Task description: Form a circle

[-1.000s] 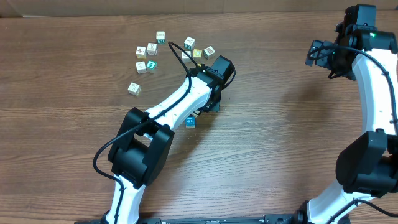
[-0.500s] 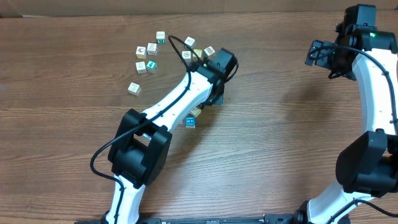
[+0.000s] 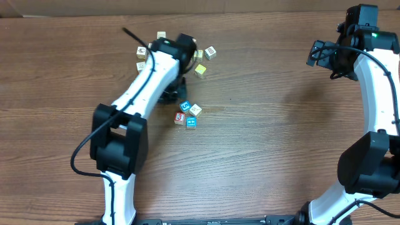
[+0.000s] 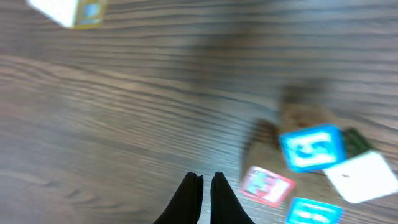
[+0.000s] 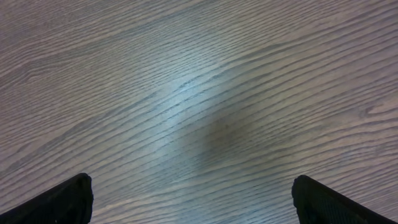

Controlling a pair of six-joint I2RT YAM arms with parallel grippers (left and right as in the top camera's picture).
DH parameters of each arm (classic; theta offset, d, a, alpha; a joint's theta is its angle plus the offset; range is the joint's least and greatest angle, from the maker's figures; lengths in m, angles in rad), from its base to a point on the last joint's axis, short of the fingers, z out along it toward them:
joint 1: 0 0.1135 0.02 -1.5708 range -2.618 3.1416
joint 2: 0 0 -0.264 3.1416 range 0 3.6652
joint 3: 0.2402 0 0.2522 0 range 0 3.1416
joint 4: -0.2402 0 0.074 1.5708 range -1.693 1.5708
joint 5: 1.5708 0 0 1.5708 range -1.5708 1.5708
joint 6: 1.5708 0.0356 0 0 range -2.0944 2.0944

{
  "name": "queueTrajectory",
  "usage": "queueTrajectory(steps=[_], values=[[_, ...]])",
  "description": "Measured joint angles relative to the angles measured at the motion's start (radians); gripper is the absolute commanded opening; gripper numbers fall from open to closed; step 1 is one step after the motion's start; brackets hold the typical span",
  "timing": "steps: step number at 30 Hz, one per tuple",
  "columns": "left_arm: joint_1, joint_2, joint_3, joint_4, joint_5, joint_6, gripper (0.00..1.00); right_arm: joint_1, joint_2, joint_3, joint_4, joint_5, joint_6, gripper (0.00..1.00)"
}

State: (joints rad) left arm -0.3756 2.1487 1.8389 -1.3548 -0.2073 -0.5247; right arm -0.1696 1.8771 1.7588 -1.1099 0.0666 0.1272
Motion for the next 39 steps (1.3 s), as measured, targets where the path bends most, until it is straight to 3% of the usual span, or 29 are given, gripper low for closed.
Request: queueTrajectory(steps=[6,15,39], values=[[0.044,-0.002,-0.063,0.003,0.001,0.000,0.05,0.000,0.000,0.000,0.000,0.000,0.000,1.00],[0.044,-0.002,-0.233,0.156,0.092,0.000,0.04,0.000,0.000,0.000,0.000,0.000,0.000,1.00],[0.044,-0.002,-0.244,0.174,0.190,0.000,0.04,0.000,0.000,0.000,0.000,0.000,0.000,1.00]])
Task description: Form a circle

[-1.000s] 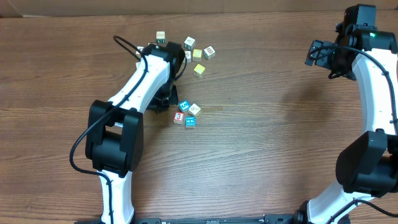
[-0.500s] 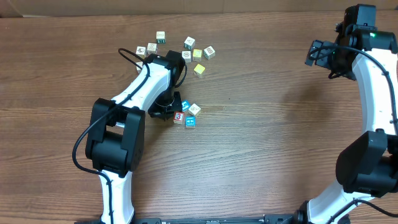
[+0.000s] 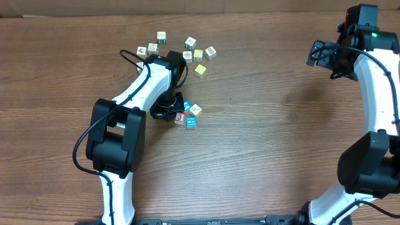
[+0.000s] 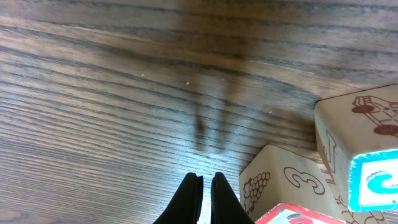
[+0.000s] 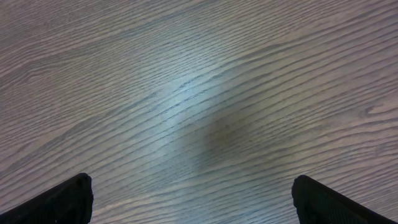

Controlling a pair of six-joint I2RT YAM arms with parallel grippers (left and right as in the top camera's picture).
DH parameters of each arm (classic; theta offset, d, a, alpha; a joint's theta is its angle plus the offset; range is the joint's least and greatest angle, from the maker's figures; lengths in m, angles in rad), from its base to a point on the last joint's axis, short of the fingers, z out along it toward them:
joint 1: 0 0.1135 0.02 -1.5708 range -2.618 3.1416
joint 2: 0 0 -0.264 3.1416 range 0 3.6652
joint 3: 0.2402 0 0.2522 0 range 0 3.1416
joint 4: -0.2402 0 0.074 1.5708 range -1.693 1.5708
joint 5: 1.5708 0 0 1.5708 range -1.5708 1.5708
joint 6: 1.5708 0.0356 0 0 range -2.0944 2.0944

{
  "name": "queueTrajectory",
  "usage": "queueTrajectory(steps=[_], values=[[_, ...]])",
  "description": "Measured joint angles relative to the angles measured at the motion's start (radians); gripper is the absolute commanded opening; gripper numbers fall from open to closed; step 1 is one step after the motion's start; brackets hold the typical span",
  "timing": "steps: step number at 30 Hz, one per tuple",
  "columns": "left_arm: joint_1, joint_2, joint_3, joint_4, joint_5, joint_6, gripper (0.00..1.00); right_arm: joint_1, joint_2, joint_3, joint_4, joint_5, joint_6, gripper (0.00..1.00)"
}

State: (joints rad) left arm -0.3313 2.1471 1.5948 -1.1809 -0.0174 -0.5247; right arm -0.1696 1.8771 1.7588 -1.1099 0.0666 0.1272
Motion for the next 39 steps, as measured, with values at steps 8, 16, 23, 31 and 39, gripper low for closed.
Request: queueTrajectory(steps=[8,16,23,31,39], values=[[0.000,0.000,0.000,-0.009,0.006,0.000,0.04,0.000,0.000,0.000,0.000,0.000,0.000,1.00],[0.000,0.000,0.000,-0.012,0.007,0.000,0.04,0.000,0.000,0.000,0.000,0.000,0.000,1.00],[0.000,0.000,0.000,-0.011,0.024,0.000,0.04,0.000,0.000,0.000,-0.001,0.000,0.000,1.00],[0.000,0.000,0.000,-0.011,0.033,0.000,0.04,0.000,0.000,0.000,0.000,0.000,0.000,1.00],[0.000,0.000,0.000,-0.011,0.045,0.000,0.04,0.000,0.000,0.000,0.000,0.000,0.000,1.00]])
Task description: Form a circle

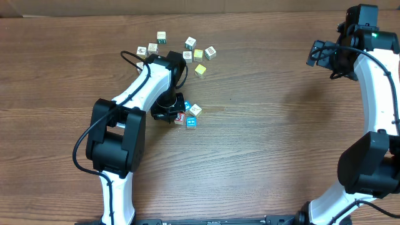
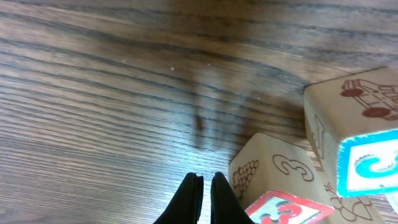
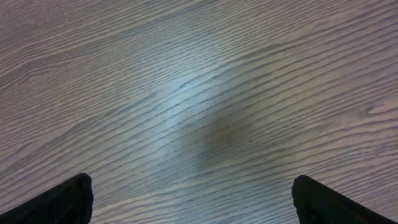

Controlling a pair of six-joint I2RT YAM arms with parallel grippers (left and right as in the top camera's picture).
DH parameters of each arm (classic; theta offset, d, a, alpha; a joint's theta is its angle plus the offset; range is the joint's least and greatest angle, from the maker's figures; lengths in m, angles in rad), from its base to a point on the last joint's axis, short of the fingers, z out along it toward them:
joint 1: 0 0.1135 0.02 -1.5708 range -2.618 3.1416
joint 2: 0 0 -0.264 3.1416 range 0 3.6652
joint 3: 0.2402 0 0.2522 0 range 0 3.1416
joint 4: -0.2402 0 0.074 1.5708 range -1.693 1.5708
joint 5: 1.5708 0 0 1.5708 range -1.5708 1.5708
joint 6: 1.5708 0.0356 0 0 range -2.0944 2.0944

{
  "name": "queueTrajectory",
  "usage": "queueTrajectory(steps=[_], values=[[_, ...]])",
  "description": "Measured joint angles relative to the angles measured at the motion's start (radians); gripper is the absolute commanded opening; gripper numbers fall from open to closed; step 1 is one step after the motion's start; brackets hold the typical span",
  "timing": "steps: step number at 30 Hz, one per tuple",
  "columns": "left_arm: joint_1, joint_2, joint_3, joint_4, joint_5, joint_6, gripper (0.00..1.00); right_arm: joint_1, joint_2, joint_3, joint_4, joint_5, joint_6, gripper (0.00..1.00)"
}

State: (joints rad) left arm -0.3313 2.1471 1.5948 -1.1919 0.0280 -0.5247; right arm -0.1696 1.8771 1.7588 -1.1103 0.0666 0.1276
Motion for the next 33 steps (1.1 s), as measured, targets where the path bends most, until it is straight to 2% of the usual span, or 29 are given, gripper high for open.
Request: queueTrajectory(steps=[24,33], values=[[0.000,0.000,0.000,-0.005,0.034,0.000,0.04,0.000,0.000,0.000,0.000,0.000,0.000,1.00],[0.000,0.000,0.002,-0.020,0.005,0.000,0.04,0.000,0.000,0.000,0.000,0.000,0.000,1.00]])
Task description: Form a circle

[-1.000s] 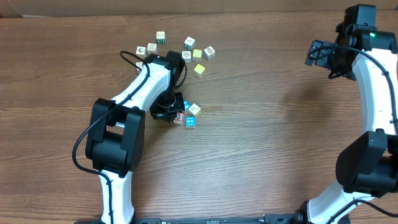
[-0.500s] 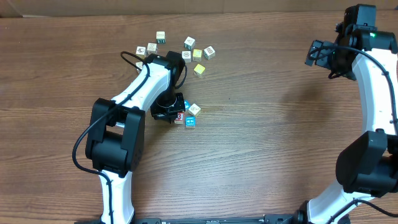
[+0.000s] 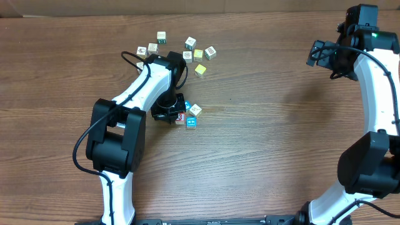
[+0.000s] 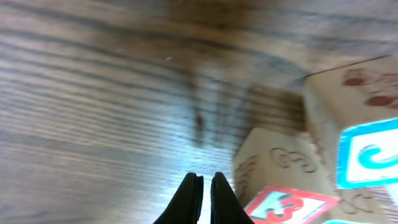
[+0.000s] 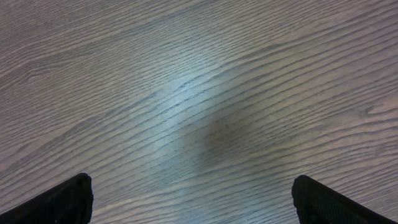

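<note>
Small wooden picture cubes lie on the table. An upper group (image 3: 199, 54) is loosely spread, with a yellow cube (image 3: 200, 69) below it. A tight cluster holds a red "3" cube (image 3: 180, 118), blue cubes (image 3: 191, 122) and a white one (image 3: 195, 109). My left gripper (image 4: 204, 180) is shut and empty, low on the wood just left of the red "3" cube (image 4: 283, 204). A blue-faced cube (image 4: 367, 152) stands behind that one. My right gripper (image 5: 196, 199) is open over bare wood at the far right (image 3: 319, 53).
The wooden table (image 3: 262, 150) stretches wide between the two arms. The left arm (image 3: 147, 81) lies across the space between the upper cubes and the cluster. The table's back edge (image 3: 250, 12) runs close behind the upper cubes.
The left wrist view is now blurred, and the red "3" cube shows slightly more in it. The cubes and the right arm have not visibly moved.
My left gripper was shut and raised, its arm covering part of the upper cubes, the cluster to its right. Then it stood low on the table left of the cluster. It has stayed shut there, a little closer to the red "3" cube. The right arm never moved.
</note>
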Controlling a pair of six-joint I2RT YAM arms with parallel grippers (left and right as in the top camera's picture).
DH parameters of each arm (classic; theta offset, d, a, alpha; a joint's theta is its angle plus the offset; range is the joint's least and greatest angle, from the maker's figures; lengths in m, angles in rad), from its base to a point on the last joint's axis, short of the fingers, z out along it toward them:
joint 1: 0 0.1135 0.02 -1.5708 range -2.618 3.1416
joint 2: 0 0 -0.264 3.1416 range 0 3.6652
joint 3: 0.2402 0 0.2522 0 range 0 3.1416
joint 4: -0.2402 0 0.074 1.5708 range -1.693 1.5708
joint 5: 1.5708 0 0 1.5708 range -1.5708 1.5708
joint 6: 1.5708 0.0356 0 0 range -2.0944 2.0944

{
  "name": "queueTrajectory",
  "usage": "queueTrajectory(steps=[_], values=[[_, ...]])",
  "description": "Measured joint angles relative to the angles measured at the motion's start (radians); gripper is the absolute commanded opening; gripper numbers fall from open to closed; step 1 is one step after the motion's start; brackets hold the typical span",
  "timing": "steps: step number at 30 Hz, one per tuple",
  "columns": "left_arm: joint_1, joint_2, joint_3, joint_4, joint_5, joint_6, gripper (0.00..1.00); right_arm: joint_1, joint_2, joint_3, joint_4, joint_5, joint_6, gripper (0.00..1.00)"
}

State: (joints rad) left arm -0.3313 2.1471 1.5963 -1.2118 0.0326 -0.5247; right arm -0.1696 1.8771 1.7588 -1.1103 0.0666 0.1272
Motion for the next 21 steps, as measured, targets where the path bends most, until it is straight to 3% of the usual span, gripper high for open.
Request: queueTrajectory(steps=[4,11,21], values=[[0.000,0.000,0.064,-0.063,-0.047,0.000,0.04,0.000,0.000,0.000,0.000,0.000,0.000,1.00],[0.001,0.000,0.335,-0.086,-0.089,0.001,0.04,0.000,0.000,0.000,0.000,0.000,0.000,1.00],[0.088,0.000,0.386,-0.146,-0.120,0.000,0.05,0.000,0.000,0.000,0.000,0.000,0.000,1.00]])
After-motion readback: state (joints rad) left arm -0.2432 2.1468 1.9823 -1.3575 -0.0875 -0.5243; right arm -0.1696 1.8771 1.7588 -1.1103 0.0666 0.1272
